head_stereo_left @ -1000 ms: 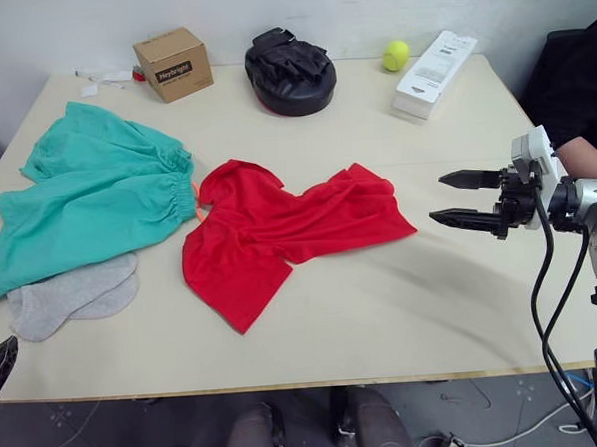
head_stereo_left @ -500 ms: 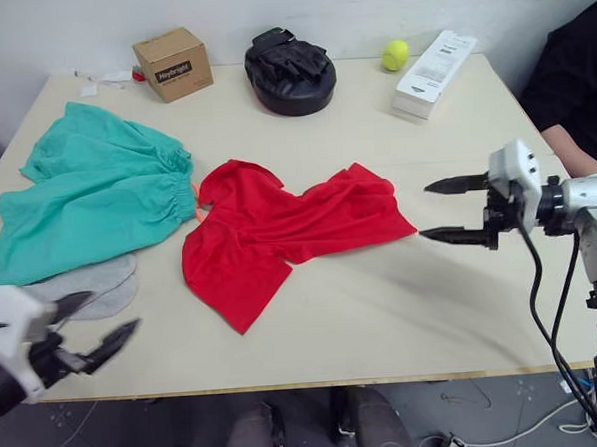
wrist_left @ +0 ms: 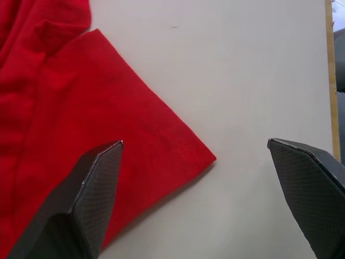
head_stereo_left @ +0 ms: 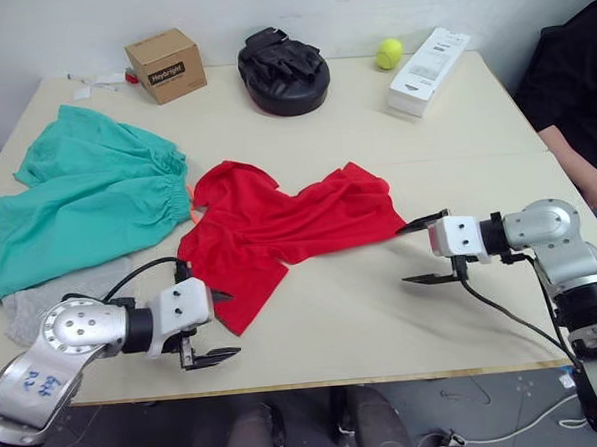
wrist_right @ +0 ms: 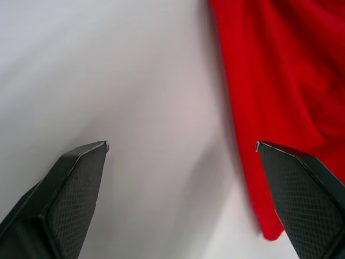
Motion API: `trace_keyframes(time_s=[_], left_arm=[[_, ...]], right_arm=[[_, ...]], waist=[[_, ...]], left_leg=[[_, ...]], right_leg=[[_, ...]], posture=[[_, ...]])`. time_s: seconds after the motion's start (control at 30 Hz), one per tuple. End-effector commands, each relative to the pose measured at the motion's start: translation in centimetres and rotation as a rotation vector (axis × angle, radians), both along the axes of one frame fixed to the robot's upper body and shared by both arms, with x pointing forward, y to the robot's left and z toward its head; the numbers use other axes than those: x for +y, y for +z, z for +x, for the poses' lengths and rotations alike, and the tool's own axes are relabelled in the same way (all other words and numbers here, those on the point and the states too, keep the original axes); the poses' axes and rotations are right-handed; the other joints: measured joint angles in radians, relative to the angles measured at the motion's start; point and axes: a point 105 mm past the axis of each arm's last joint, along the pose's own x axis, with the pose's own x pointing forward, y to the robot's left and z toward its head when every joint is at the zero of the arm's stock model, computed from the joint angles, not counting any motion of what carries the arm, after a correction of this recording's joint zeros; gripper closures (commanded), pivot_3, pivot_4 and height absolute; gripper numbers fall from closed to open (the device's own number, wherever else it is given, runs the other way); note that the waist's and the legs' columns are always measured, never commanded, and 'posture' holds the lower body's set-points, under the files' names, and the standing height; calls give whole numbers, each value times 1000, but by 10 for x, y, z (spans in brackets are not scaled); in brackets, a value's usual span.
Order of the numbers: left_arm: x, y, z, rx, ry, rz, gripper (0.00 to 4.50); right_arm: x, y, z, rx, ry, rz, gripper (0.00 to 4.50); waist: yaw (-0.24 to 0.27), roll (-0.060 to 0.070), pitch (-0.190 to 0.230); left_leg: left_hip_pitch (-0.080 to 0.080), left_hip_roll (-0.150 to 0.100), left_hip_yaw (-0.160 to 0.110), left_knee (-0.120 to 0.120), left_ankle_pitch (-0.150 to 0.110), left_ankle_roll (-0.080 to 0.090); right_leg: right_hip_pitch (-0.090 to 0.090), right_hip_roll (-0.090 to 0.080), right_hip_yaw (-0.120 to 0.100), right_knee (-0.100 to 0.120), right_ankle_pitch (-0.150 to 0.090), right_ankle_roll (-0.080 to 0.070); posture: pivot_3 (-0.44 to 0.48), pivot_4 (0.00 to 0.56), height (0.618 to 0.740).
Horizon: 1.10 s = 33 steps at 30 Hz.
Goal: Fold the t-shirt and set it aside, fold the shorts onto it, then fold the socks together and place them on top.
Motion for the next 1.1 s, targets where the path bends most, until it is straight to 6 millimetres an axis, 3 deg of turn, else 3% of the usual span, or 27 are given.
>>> trace_keyframes(time_s=[0.03,0.37,0.5,0.73,0.87,1.1], left_arm=[[-4,-15,9,-1,-61,57,384],[-3,-34,23,13,-83,95,3306],[1,-37,19,33,-92,101,4446],[8,-34,13,68,-96,90,4500],[16,-29,7,86,-95,88,4500],[33,-22,-9,161,-86,67,4500]], right_arm=[[7,7,9,-64,9,2,0],[-5,2,34,-94,-91,-44,0],[-10,-7,41,-49,-143,-58,930],[-14,-18,46,-8,-183,-72,3238],[-12,-16,36,45,-129,-49,4469],[-16,-17,1,172,-3,-42,4469]], waist=[[0,0,0],[8,1,0],[1,1,0],[-2,3,-2],[-5,3,-2],[-2,3,-2]], left_leg=[[0,0,0,0,0,0],[1,-1,-2,9,1,2],[1,-1,-3,11,1,2],[2,0,-2,11,1,2],[2,0,-2,10,1,2],[2,3,-2,9,0,1]], right_leg=[[0,0,0,0,0,0],[4,-3,-1,4,1,1],[5,-3,-1,6,1,1],[5,-3,0,7,1,1],[4,-3,0,7,0,1],[4,0,-1,6,0,0]], posture=[[0,150,740],[0,150,740],[0,150,740],[0,150,740],[0,150,740],[0,150,740]])
